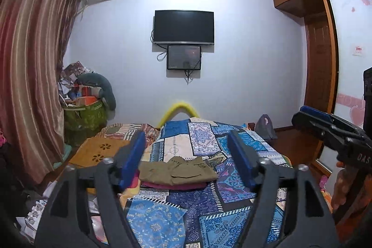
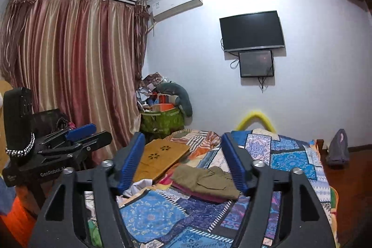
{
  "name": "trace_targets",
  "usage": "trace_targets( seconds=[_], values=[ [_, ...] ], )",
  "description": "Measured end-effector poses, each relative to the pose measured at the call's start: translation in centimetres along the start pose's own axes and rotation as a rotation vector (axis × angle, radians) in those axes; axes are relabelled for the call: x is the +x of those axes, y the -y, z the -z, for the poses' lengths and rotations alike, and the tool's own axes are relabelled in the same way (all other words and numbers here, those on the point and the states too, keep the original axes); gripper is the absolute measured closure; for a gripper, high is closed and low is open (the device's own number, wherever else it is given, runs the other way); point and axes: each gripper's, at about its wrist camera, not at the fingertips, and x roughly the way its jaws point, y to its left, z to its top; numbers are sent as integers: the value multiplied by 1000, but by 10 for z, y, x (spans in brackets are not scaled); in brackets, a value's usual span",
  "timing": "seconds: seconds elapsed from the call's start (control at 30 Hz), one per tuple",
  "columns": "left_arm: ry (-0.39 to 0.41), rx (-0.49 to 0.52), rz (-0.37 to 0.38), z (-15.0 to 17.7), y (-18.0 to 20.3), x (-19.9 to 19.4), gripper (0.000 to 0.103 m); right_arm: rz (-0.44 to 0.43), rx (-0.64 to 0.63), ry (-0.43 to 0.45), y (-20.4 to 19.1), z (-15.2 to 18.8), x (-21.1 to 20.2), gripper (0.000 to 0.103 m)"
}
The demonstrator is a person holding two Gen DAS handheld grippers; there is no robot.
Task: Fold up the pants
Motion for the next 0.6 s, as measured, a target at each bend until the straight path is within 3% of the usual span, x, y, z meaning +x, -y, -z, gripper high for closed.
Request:
trace_targets(
  seconds=[0.23, 0.3, 0.6],
  values=[
    [27, -2, -1, 7, 5, -16, 6, 62, 1, 4, -3, 5, -6, 2],
    [27, -4, -2, 9, 5, -15, 1, 76, 2, 6, -2, 7, -7, 0],
    [13, -8, 6, 14, 7, -12, 1, 96, 1, 3, -3, 12, -15, 0]
  ],
)
